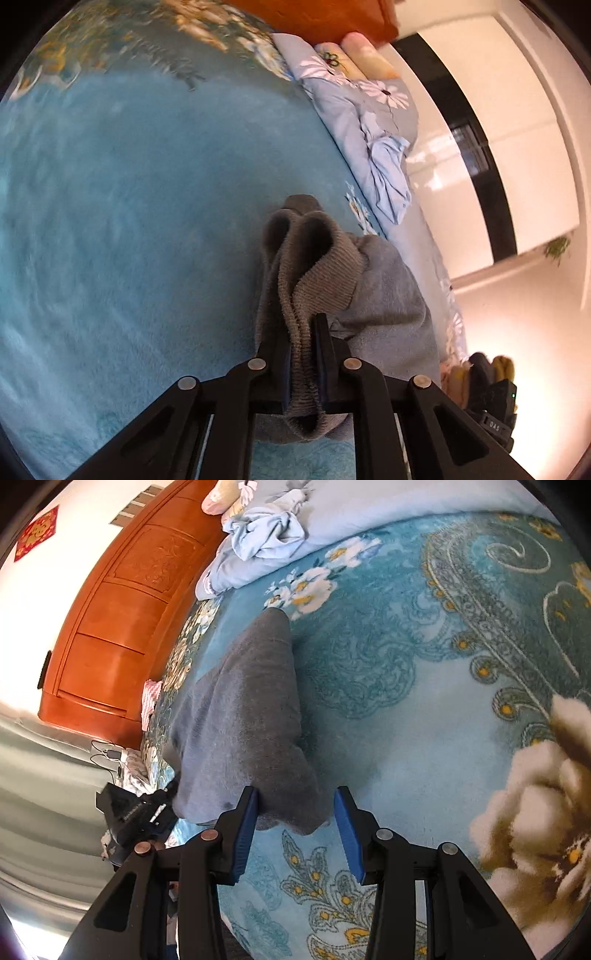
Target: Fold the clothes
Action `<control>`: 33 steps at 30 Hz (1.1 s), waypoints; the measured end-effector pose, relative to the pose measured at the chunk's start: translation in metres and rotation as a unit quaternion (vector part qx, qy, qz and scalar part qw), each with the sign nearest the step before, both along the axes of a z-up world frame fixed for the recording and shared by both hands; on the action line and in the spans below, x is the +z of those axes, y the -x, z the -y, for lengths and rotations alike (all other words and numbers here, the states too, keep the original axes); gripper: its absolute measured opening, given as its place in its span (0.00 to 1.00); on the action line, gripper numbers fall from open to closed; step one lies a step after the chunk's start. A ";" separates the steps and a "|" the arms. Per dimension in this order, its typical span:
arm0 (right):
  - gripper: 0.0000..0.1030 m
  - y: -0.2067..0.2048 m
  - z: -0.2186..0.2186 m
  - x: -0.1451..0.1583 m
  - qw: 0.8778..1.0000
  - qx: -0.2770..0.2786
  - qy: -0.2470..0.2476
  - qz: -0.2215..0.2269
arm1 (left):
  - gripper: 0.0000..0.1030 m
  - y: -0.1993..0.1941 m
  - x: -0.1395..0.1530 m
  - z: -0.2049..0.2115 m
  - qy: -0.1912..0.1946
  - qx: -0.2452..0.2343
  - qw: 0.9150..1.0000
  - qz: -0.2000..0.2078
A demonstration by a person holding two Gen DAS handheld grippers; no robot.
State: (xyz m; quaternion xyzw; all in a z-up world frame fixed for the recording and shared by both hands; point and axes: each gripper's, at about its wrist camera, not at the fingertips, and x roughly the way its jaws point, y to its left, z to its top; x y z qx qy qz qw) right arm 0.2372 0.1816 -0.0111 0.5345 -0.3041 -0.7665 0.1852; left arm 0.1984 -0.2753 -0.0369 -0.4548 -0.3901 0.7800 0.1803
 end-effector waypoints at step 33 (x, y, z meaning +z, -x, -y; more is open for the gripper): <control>0.43 0.049 0.049 0.030 0.990 0.069 -0.081 -0.093 | 0.26 0.000 0.077 -0.005 0.107 -0.024 0.991 -0.082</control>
